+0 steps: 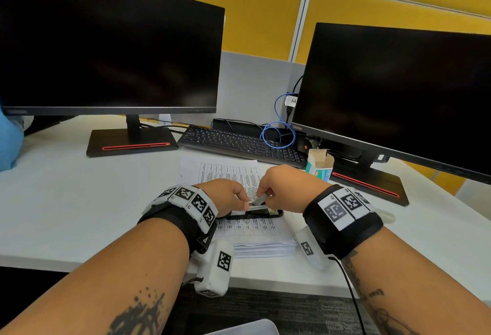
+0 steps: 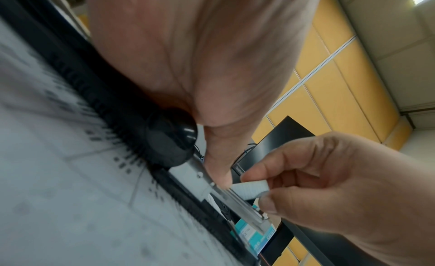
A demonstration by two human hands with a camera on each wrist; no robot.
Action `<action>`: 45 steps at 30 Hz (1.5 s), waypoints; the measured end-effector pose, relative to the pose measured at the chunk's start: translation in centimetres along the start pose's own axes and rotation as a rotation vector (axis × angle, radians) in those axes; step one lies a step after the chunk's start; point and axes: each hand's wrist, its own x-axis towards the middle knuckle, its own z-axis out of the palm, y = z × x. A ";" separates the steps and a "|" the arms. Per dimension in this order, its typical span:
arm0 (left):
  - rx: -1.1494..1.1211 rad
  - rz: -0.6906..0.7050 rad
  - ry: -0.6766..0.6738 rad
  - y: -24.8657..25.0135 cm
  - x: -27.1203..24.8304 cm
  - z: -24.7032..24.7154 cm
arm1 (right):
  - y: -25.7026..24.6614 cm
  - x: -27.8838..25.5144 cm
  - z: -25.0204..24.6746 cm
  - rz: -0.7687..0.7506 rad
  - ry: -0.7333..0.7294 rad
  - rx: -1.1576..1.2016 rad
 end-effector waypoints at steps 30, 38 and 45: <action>-0.071 0.026 -0.006 -0.1 -0.4 0.0 | -0.8 0.2 0.1 0.312 -0.080 0.418; -0.073 0.026 -0.015 0.0 -0.5 -0.1 | 0.4 -0.7 0.5 0.367 0.010 0.630; -0.056 0.026 -0.011 0.2 -0.7 -0.1 | 0.6 -0.9 0.2 0.315 -0.029 0.544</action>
